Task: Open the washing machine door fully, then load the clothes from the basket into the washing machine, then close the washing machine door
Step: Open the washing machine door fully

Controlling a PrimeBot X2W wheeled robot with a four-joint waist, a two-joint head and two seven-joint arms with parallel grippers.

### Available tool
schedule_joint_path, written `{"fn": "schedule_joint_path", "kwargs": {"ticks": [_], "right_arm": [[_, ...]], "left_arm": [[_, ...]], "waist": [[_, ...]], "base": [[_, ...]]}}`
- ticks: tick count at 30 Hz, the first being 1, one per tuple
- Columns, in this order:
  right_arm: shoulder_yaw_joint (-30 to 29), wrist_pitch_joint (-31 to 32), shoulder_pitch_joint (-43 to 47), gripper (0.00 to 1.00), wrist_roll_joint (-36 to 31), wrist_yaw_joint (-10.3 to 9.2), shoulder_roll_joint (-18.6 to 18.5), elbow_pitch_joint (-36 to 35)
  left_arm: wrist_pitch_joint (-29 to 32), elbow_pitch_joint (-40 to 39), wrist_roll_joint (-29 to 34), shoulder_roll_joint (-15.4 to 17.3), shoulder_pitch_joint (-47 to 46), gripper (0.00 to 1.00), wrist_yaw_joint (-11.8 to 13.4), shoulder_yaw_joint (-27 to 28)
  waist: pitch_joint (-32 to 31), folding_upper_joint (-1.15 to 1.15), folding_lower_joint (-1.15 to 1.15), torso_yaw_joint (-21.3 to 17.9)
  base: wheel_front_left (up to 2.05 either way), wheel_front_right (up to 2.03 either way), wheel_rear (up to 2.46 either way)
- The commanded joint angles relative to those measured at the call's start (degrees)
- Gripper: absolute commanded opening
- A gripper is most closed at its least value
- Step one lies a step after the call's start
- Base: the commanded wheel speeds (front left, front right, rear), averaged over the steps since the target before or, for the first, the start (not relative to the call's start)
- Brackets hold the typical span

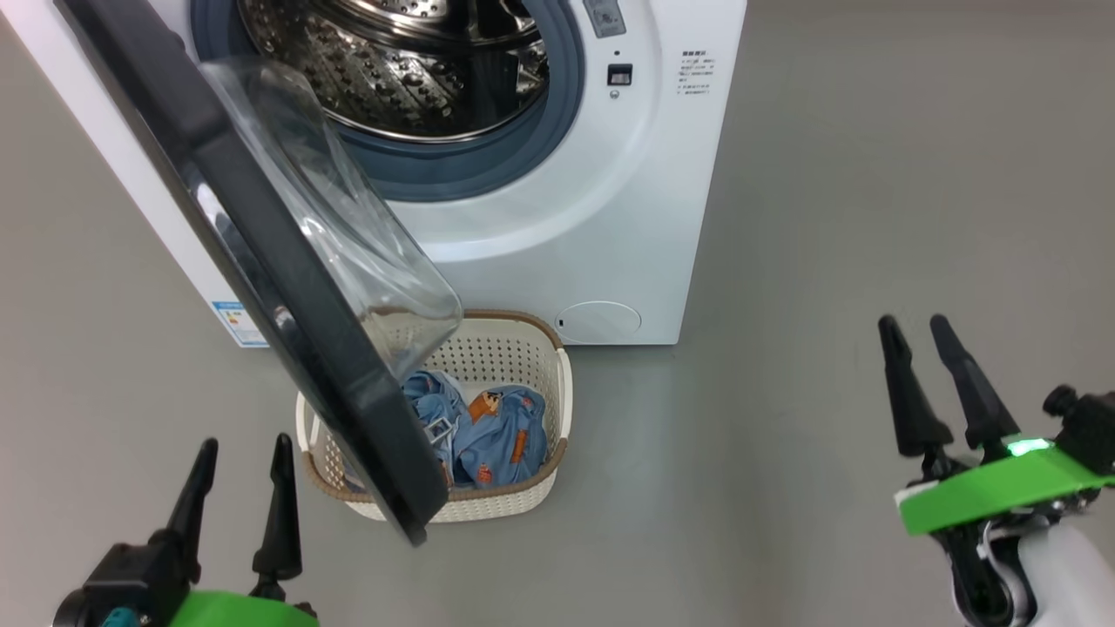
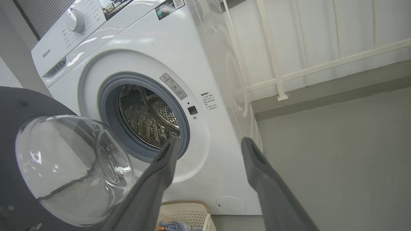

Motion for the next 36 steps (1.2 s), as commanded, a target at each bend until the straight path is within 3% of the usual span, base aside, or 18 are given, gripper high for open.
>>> {"fn": "schedule_joint_path", "kwargs": {"ticks": [1, 13, 36], "right_arm": [[0.6, -0.7, 1.0, 1.0, -1.8, 0.1, 0.1, -1.9], [-4.9, -0.7, 7.9, 1.0, -19.3, 0.1, 4.1, -5.3], [-7.2, -0.7, 9.8, 1.0, -28.0, 0.1, 7.4, -5.3]], "left_arm": [[-0.4, -1.8, -0.2, 1.0, -0.2, 1.0, 0.5, 2.0], [-0.4, -4.0, -1.4, 1.0, 3.0, 1.0, 2.7, 2.2], [-0.4, -4.1, -1.3, 1.0, 4.3, 1.0, 3.7, 1.5]], "waist": [[-0.1, 0.0, 0.0, -0.1], [-1.0, 0.0, 0.0, -1.4], [-0.8, 0.0, 0.0, -1.5]], "base": [[0.0, 0.0, 0.0], [0.0, 0.0, 0.0], [0.0, 0.0, 0.0]]}}
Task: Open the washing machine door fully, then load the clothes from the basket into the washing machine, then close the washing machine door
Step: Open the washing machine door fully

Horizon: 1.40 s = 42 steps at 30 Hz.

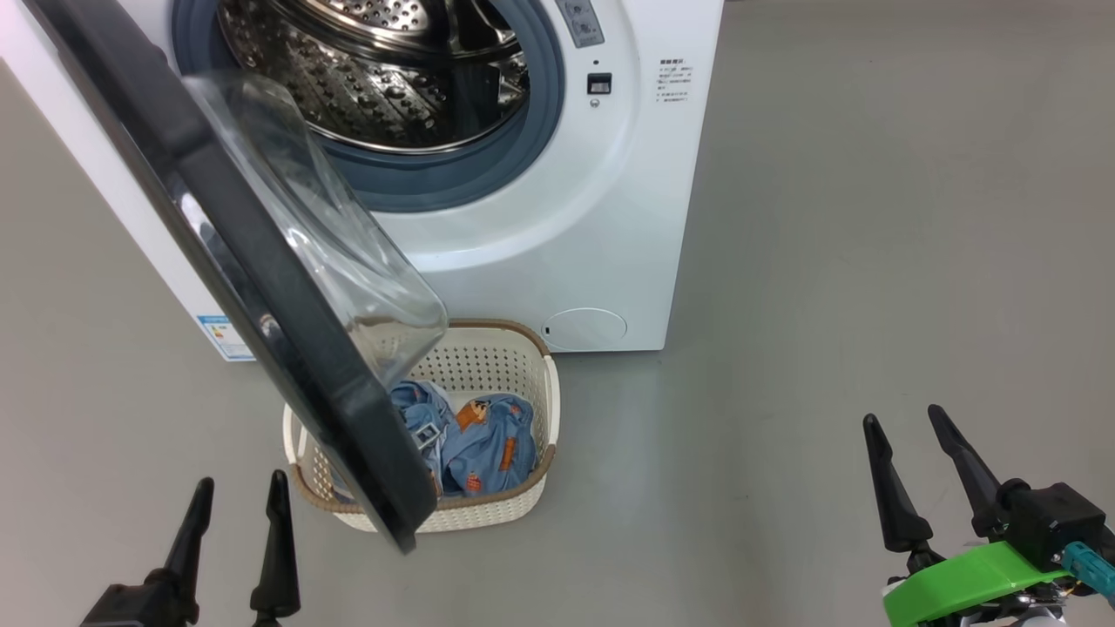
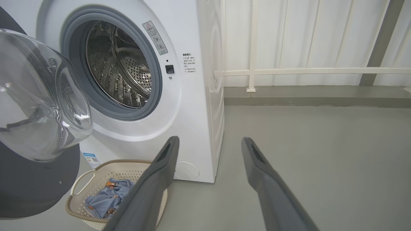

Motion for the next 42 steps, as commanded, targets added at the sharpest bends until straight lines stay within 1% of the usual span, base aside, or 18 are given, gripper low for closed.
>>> {"fn": "schedule_joint_path", "kwargs": {"ticks": [1, 18, 42], "right_arm": [[1.0, -0.7, -1.0, 1.0, -0.8, 0.09, -0.3, -1.3], [-0.4, -0.7, -3.3, 1.0, -1.1, 0.09, -0.1, 2.0], [-0.6, -0.7, -3.7, 1.0, -1.4, 0.09, 0.4, 2.7]], "left_arm": [[-0.4, -1.0, 0.4, 0.9, -0.7, 1.0, 0.2, 1.8], [-0.4, -0.1, 1.0, 0.9, -1.0, 1.0, -0.7, 1.6], [-0.4, -0.2, 0.7, 0.9, -1.0, 1.0, -1.0, 1.4]], "waist": [[0.0, 0.0, 0.0, 0.1], [0.3, 0.0, 0.0, 0.9], [0.4, 0.0, 0.0, 1.2]], "base": [[0.0, 0.0, 0.0], [0.0, 0.0, 0.0], [0.0, 0.0, 0.0]]}}
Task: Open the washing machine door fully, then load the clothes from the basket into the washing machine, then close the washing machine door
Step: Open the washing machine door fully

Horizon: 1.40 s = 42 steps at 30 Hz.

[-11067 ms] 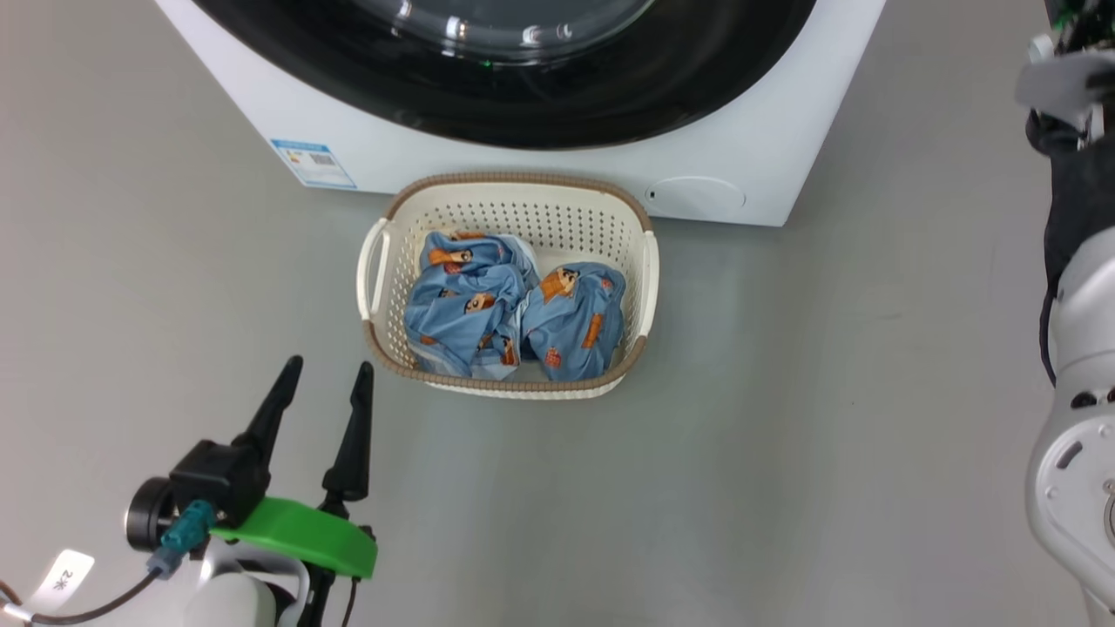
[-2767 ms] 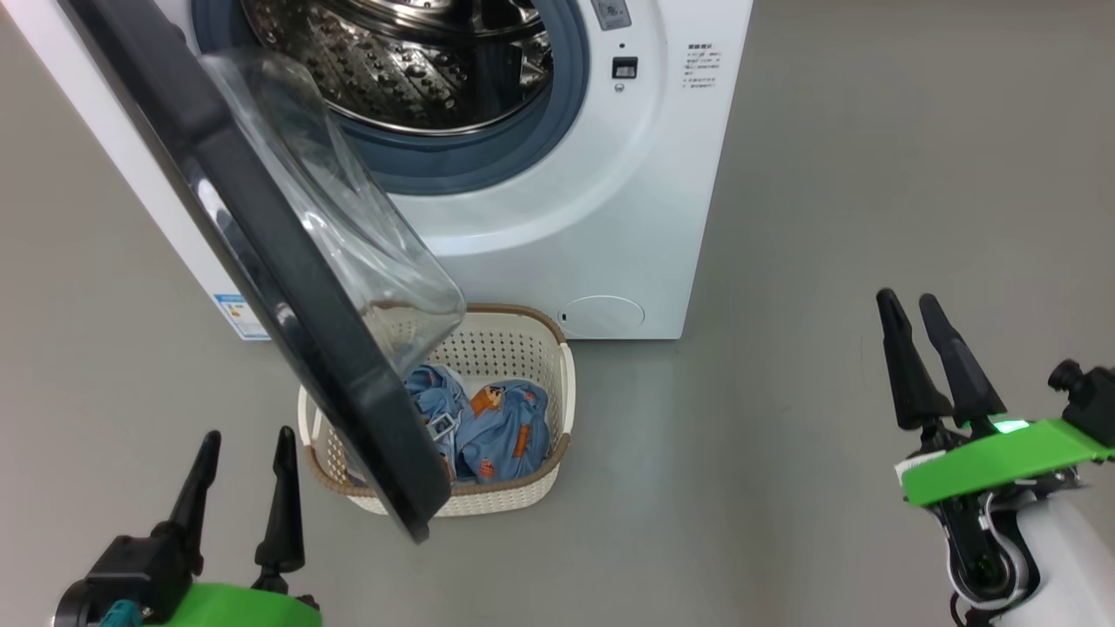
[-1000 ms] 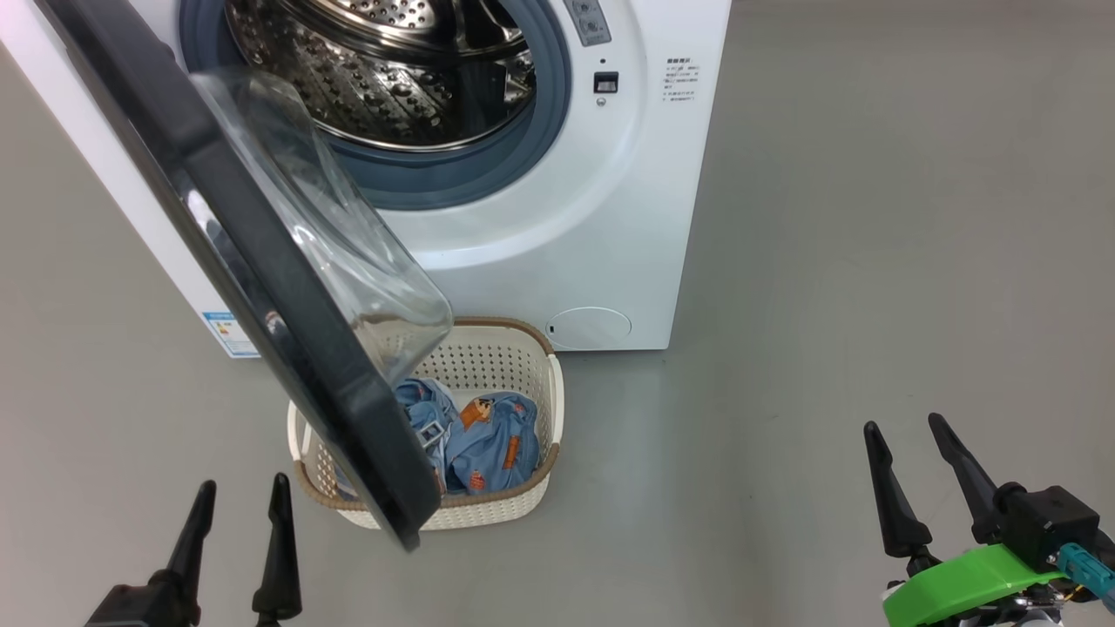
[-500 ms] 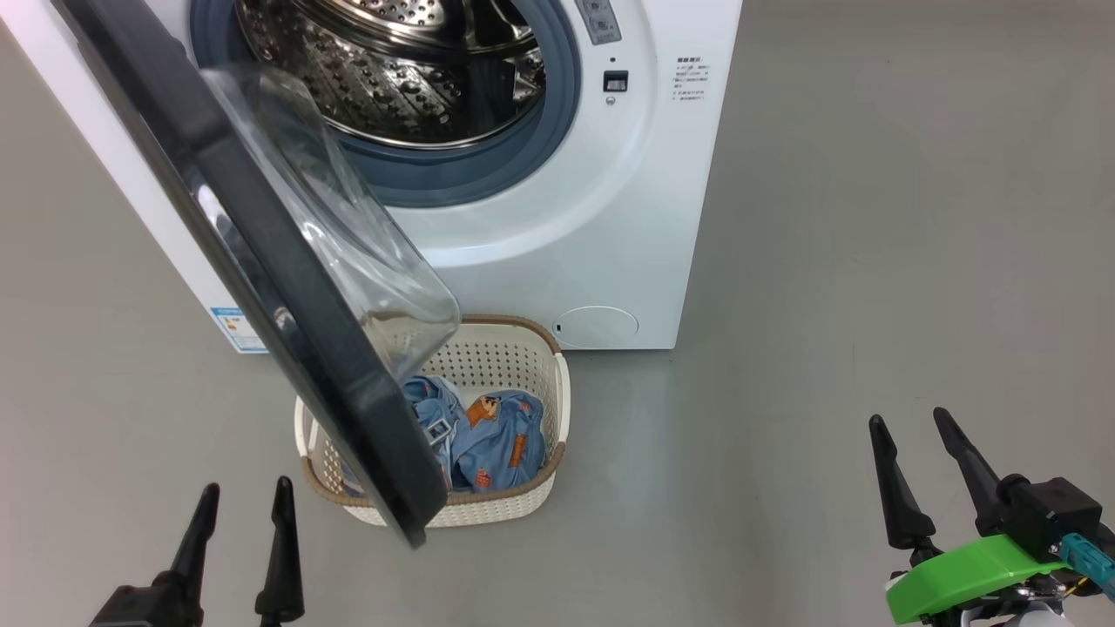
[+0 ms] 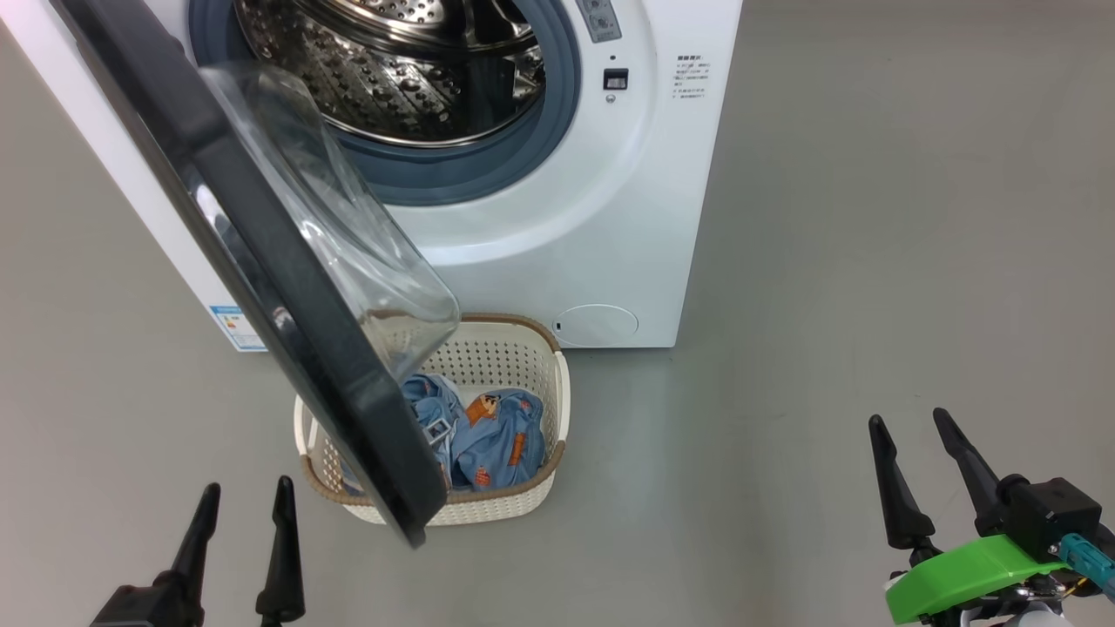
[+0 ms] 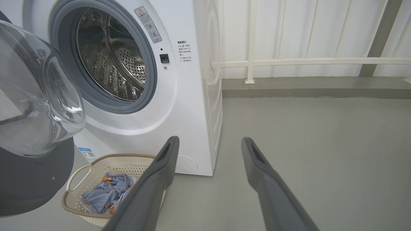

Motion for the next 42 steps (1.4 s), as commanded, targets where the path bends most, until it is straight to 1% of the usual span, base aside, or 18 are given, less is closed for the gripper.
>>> {"fn": "schedule_joint_path", "kwargs": {"ticks": [1, 6, 7, 8, 12, 17, 22, 26, 29, 30, 31, 32, 42], "right_arm": [[1.2, -0.7, -2.0, 1.0, -0.5, 0.09, -0.1, -1.2], [1.1, -0.7, -2.1, 1.0, -0.6, 0.09, 0.0, -1.2], [1.1, -0.7, -2.1, 1.0, -0.6, 0.09, 0.0, -1.2], [1.1, -0.7, -2.1, 1.0, -0.7, 0.09, 0.0, -1.1], [1.1, -0.7, -2.1, 1.0, -0.6, 0.09, 0.1, -0.8], [0.7, -0.7, -2.0, 1.0, -0.6, 0.09, 0.2, -0.7], [0.5, -0.7, -1.9, 1.0, -0.7, 0.09, 0.6, -0.5], [0.5, -0.7, -1.8, 1.0, -0.7, 0.09, 0.8, -0.2], [0.5, -0.7, -1.8, 1.0, -0.7, 0.09, 0.9, -0.1], [0.5, -0.7, -1.8, 1.0, -0.7, 0.09, 0.9, -0.1], [0.4, -0.7, -1.8, 1.0, -0.8, 0.09, 1.0, -0.1], [0.4, -0.7, -1.8, 1.0, -0.8, 0.09, 1.0, -0.1], [0.6, -0.7, -1.5, 1.0, -0.7, 0.09, 1.2, 0.1]], "left_arm": [[-0.4, -1.5, 0.1, 0.9, -1.1, 1.0, -0.3, 1.8], [-0.4, -1.6, 0.1, 0.9, -1.2, 1.0, -0.2, 1.7], [-0.4, -1.6, 0.1, 0.9, -1.2, 0.47, -0.2, 1.7], [-0.4, -1.5, 0.0, 0.9, -1.2, 0.0, -0.3, 1.6], [-0.4, -2.3, -0.9, 0.9, -1.3, 0.0, -0.2, 1.8], [-0.4, -7.1, -0.6, 0.9, -2.0, 0.0, 0.3, 3.7], [-0.4, -15.8, 0.4, 0.9, -4.6, 0.0, 0.1, 5.3], [-0.4, -23.6, 1.4, 0.9, -8.2, 0.0, -1.0, 4.6], [-0.4, -27.6, 2.8, 1.0, -10.6, 0.0, -2.1, 1.4], [-0.4, -27.6, 2.8, 1.0, -10.6, 0.0, -2.1, 1.4], [-0.4, -29.0, 3.3, 1.1, -11.9, 0.0, -2.7, -1.6], [-0.4, -29.0, 3.3, 1.1, -11.9, 0.0, -2.7, -1.6], [0.8, -30.4, 2.9, 1.0, -16.4, 0.0, -3.4, -16.1]], "waist": [[0.0, 0.0, 0.0, 0.0], [0.2, 0.0, 0.0, 0.1], [0.2, 0.0, 0.0, 0.1], [0.1, 0.0, 0.0, 0.1], [0.0, 0.0, 0.0, 0.1], [-0.3, 0.0, 0.0, 0.3], [-0.7, 0.0, 0.0, 0.4], [-1.1, 0.0, 0.0, 0.4], [-1.5, 0.0, 0.0, 0.2], [-1.5, 0.0, 0.0, 0.2], [-1.7, 0.0, 0.0, 0.0], [-1.7, 0.0, 0.0, 0.0], [-1.9, 0.0, 0.0, -1.1]], "base": [[0.0, 0.0, 0.0], [0.0, 0.0, 0.0], [0.0, 0.0, 0.0], [0.0, 0.0, 0.0], [0.0, 0.0, 0.0], [0.0, 0.0, 0.0], [0.0, 0.0, 0.0], [0.0, 0.0, 0.0], [0.0, 0.0, 0.0], [0.0, 0.0, 0.0], [0.0, 0.0, 0.0], [0.0, 0.0, 0.0], [0.0, 0.0, 0.0]]}}
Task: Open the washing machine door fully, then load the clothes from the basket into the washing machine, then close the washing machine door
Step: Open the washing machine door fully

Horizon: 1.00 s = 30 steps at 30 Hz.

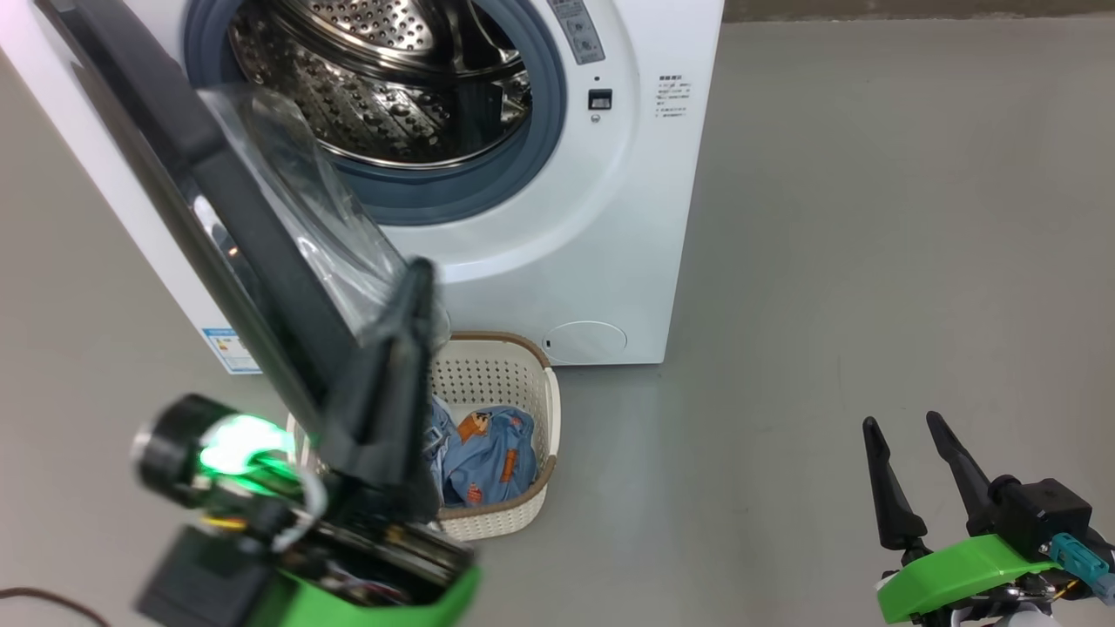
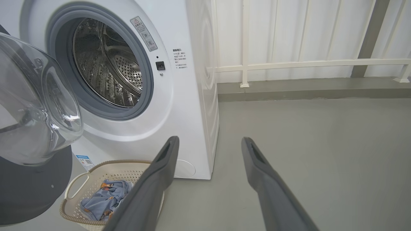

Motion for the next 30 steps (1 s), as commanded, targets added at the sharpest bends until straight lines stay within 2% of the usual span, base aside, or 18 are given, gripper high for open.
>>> {"fn": "schedule_joint_path", "kwargs": {"ticks": [1, 9, 16, 22, 30], "right_arm": [[1.3, -0.7, -1.0, 1.0, -0.3, 0.09, -0.3, -1.3], [1.4, -0.7, -1.2, 1.0, -0.5, 0.09, -0.6, -1.3], [2.1, -0.7, -1.4, 1.0, -0.5, 0.09, -1.0, -1.1], [2.6, -0.7, -1.4, 1.0, -0.4, 0.09, -1.1, -1.0], [3.2, -0.7, -1.8, 1.0, 0.0, 0.09, -1.7, -0.9]], "left_arm": [[0.5, -1.6, -0.2, 0.7, -2.4, 0.0, -0.2, 0.5], [0.8, 1.8, -2.4, 0.6, 0.1, 0.0, 0.6, -8.4], [0.9, 7.8, -3.8, 0.6, 2.8, 0.0, 1.3, -14.0], [0.8, 12.7, -5.3, 0.6, 4.1, 0.0, 1.8, -14.5], [-0.3, 20.7, -5.9, 1.1, 3.0, 0.0, 2.5, -11.7]], "waist": [[0.1, 0.0, 0.0, -0.2], [0.5, 0.0, 0.0, -0.4], [0.7, 0.0, 0.0, -0.2], [1.1, 0.0, 0.0, 0.0], [2.0, 0.0, 0.0, -0.1]], "base": [[0.0, 0.0, 0.0], [0.0, 0.0, 0.0], [0.0, 0.0, 0.0], [0.0, 0.0, 0.0], [0.0, 0.0, 0.0]]}}
